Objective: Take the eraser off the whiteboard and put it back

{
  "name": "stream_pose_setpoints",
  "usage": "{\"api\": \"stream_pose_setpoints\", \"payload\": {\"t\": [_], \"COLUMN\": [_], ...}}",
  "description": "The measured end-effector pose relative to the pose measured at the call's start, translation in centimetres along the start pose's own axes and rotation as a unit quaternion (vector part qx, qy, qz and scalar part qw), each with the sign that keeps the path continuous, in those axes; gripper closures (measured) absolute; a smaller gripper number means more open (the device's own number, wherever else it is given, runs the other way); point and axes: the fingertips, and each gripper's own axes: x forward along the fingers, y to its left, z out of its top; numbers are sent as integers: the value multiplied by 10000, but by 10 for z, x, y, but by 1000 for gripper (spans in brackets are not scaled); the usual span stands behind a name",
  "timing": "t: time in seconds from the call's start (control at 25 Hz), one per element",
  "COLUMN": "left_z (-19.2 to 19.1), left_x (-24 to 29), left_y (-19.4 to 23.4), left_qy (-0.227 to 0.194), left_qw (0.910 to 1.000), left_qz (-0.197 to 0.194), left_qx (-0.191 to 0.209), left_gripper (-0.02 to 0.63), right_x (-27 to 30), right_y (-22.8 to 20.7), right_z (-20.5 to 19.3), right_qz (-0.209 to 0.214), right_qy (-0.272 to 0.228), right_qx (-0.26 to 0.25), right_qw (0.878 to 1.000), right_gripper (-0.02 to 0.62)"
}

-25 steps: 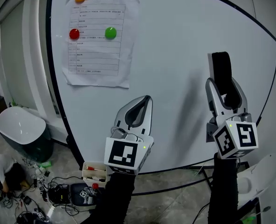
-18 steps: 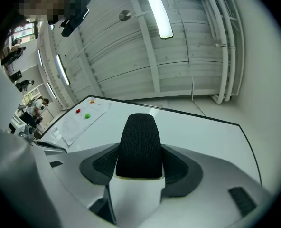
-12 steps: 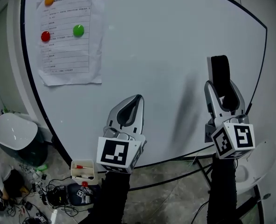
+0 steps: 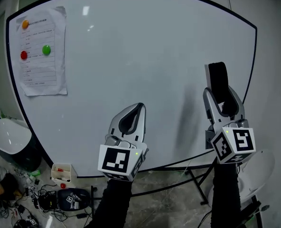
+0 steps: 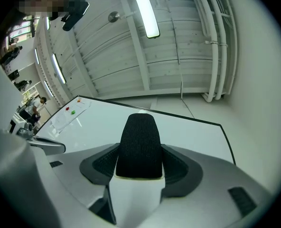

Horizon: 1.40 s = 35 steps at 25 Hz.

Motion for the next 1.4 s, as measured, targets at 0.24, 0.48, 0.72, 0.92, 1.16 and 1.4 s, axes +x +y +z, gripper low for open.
{"api": "stream_pose_setpoints", "payload": {"t": [0.24, 0.48, 0.72, 0.92, 1.16, 1.4], "left_z": [2, 0, -8, -15, -23, -37], "left_x": [27, 42, 58, 78, 97, 116], "left_y": [-65, -91, -95, -92, -89, -94], "left_qy": [-29, 46, 33, -54, -223, -218], "left_qw": [9999, 9996, 9998, 10000, 9993, 9994], "left_qz": [72, 272, 172, -10, -251, -248], "left_qx": [66, -1, 1, -58, -145, -73], "left_gripper": [600, 600, 600, 600, 600, 600], "right_x": [-24, -30, -26, -13, -1, 8], "right_y": [-63, -92, -103, -112, -117, -139], "right_z": [-6, -17, -30, -34, -37, -52], "right_qz": [44, 131, 48, -108, -287, -358], "right_qy": [-28, 17, 64, 33, -89, -72], "right_qx": [112, 220, 221, 154, 82, 75], "right_qw": [9999, 9997, 9997, 9998, 9995, 9993], "right_gripper": [324, 324, 324, 324, 324, 324]}}
